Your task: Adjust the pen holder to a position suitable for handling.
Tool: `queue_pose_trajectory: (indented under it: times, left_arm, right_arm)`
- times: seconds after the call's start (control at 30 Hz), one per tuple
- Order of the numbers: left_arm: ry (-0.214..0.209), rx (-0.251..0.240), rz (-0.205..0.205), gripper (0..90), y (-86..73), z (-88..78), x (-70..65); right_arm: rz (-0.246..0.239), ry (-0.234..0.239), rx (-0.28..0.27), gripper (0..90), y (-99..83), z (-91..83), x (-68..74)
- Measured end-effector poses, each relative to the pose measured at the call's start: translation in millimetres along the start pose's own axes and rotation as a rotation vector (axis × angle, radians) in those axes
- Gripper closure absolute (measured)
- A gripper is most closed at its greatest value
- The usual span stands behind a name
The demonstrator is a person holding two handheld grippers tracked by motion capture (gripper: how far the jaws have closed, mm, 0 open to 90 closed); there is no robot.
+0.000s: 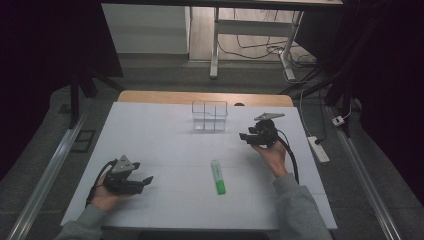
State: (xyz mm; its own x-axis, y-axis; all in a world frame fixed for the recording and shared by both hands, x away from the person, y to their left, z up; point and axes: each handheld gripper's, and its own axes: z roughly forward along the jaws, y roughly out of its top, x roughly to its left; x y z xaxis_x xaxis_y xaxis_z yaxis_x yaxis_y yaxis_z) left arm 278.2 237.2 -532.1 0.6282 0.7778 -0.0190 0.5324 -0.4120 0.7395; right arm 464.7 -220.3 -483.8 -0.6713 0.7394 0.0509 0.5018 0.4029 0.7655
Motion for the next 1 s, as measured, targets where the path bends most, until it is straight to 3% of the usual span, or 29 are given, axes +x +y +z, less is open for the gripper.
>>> queue_pose_trajectory:
  times: [0.5, 0.83, 1.0]
  left_arm:
    - [-0.001, -0.004, 0.000, 25.3, -0.1, -0.7, -0.1]
    - [0.002, -0.003, 0.004, 25.3, 0.2, -0.6, -0.7]
    - [0.005, 0.001, 0.005, 25.3, 0.5, 0.0, -1.0]
  right_arm:
    - [-0.025, 0.015, 0.033, 37.8, -32.4, -41.3, 18.1]
    - [-0.012, 0.022, 0.052, 32.2, -59.0, -66.0, 25.0]
    - [-0.029, 0.036, 0.044, 31.1, -58.0, -69.0, 29.7]
